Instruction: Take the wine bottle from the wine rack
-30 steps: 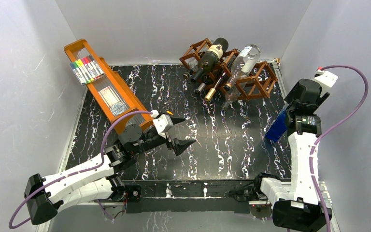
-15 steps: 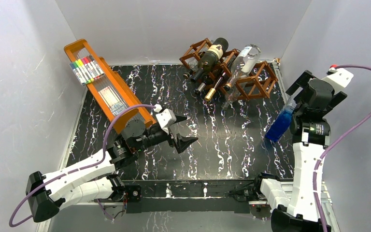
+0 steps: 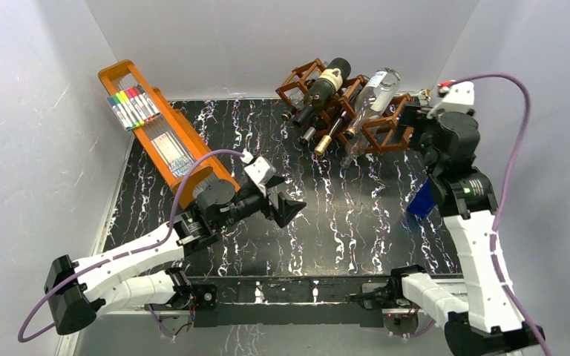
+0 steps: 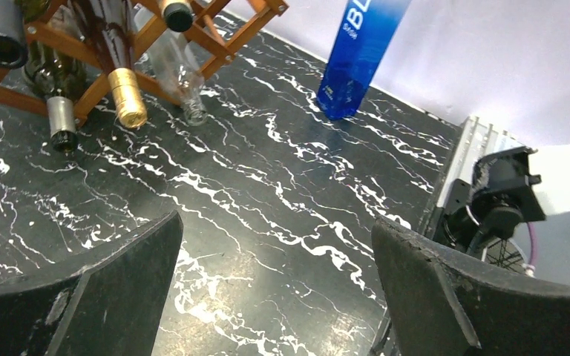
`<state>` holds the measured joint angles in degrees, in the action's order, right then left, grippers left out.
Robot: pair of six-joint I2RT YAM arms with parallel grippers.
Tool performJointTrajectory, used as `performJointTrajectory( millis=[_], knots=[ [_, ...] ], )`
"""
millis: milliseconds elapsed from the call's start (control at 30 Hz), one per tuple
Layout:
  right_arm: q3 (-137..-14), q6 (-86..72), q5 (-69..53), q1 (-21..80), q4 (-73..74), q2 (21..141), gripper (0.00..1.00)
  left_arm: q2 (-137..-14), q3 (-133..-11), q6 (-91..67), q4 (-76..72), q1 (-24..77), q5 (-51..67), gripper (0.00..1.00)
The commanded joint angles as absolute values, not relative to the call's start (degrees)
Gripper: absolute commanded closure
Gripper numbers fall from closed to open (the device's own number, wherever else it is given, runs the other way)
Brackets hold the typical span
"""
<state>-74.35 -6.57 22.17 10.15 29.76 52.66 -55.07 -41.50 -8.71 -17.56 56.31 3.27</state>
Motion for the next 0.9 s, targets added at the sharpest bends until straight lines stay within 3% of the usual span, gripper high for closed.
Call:
performJointTrajectory(
  millis=[0,200,467,600,867],
  knots=[
    [-78.4,-5.4,12.5,15.4,26.4,57.2,0.02,-58.0,-45.3,-10.8,-17.3,56.1,-0.2,0.02],
    [-77.0,-14.4,-2.7,20.1,25.1,66.3,0.02,-61.2,-45.8,-12.7,-18.5,56.0,-2.4,0.02],
    [-76.5,-15.3,5.7,26.7,27.0,76.8,0.02,-61.6,-46.8,-12.7,-15.7,55.8,-4.8,0.02],
    [-75.5,-18.7,10.5,25.6,26.2,77.3,0.02,-60.6,-46.3,-12.2,-15.2,55.8,-6.3,0.02],
    [-70.7,-27.9,-0.3,14.5,21.4,77.0,0.02,-59.4,-45.8,-11.7,-14.3,55.7,-7.8,0.02]
  ],
)
